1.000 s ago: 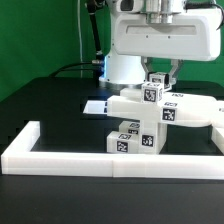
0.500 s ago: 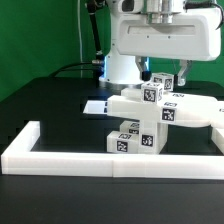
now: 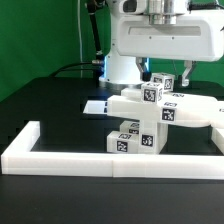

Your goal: Assemble chair

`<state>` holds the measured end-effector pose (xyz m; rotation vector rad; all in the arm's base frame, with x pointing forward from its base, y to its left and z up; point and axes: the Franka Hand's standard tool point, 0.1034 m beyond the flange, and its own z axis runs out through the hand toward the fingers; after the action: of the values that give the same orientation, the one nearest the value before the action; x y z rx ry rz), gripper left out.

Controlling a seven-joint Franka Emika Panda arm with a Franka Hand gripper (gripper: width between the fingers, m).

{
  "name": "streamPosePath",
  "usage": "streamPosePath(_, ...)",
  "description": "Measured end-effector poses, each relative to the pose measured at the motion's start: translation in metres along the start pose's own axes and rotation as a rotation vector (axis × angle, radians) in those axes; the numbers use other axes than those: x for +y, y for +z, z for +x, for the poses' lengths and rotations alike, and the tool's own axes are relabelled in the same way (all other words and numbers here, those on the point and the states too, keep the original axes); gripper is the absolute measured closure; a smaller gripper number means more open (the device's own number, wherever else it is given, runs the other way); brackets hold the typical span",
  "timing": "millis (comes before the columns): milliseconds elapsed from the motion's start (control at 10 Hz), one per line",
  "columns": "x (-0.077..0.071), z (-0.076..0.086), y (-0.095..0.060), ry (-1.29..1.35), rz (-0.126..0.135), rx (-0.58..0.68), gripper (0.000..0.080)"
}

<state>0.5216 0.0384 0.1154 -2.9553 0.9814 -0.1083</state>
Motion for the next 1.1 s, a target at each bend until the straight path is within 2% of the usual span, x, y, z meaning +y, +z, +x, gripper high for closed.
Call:
streamPosePath(200,-0.0007,-0.0013,0.0004,-0.239,-0.004,0.000,0.0150)
streamPosePath(500,-0.0019,-0.0061,-0.0009,-0.537,0.004,0.005,0.0150)
streamPosePath(1100,0.0017,-0.0027,-0.0013,-0.936,-0.012,0.008,0.0150)
